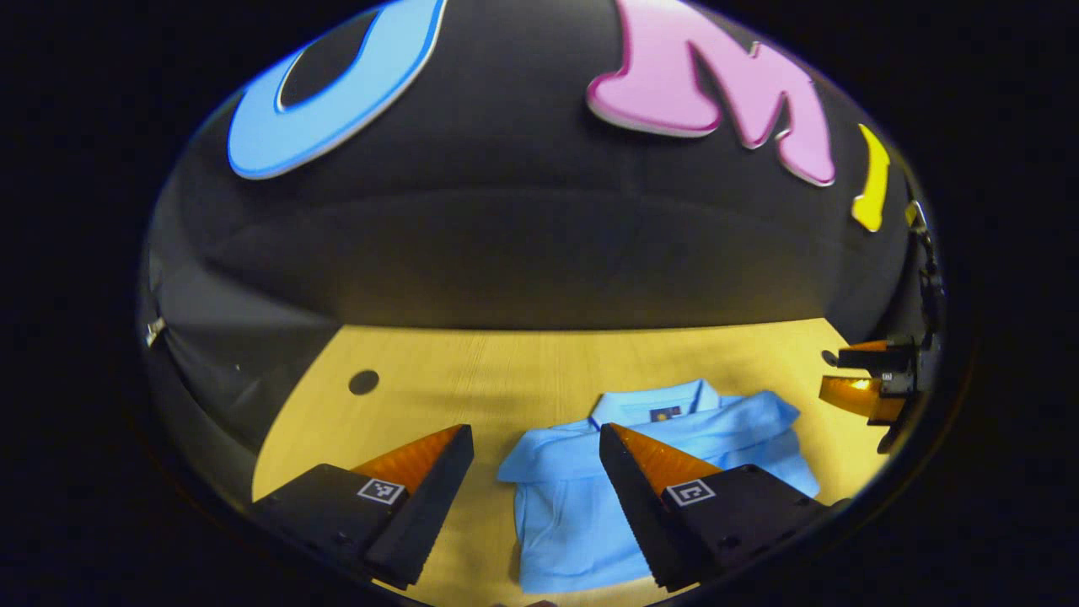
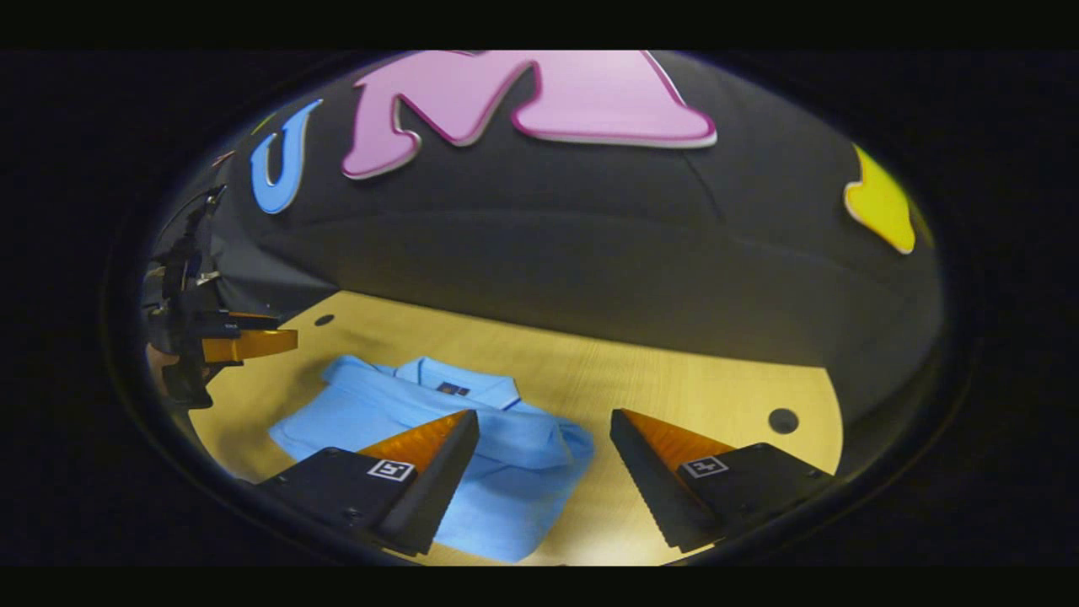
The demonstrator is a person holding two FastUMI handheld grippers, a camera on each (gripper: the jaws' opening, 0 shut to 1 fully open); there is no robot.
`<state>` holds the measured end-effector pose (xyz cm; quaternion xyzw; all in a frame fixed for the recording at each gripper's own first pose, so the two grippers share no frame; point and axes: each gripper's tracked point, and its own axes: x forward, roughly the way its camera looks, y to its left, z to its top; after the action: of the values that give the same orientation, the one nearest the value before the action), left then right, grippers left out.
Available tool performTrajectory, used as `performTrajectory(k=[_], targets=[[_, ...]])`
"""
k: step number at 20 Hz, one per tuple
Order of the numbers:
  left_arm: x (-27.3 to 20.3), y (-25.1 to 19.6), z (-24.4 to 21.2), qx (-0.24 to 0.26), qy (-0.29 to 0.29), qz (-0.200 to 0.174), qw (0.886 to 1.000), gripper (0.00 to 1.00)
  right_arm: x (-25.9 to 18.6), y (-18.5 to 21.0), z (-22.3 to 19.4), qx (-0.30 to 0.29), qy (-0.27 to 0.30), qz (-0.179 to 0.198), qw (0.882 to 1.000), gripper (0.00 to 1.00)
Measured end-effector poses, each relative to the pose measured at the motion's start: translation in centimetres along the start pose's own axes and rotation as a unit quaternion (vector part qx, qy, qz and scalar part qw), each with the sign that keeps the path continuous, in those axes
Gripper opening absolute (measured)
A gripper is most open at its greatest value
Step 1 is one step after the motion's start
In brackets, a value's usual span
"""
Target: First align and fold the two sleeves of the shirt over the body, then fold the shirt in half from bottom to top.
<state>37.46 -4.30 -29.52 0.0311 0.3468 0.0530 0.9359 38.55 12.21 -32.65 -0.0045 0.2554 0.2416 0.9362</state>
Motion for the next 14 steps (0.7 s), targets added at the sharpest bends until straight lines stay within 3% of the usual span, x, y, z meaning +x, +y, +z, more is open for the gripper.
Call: performTrajectory(k=[6,10,14], targets=[[-18.8,0.2,1.2,0.021,-0.106,-0.017,0.994,0.99,-17.2,5.4,4.5,-0.019,-0.089,-0.03,0.995,0.98],[-30.6,1.2,-0.7,0.007,-0.159,-0.008,0.987,0.99,-28.6,8.2,6.0,-0.037,-0.149,-0.109,0.982,0.97],[-39.3,1.9,-2.0,-0.006,-0.206,-0.014,0.978,0.99,-35.5,13.4,7.3,-0.019,-0.209,-0.116,0.971,0.97]])
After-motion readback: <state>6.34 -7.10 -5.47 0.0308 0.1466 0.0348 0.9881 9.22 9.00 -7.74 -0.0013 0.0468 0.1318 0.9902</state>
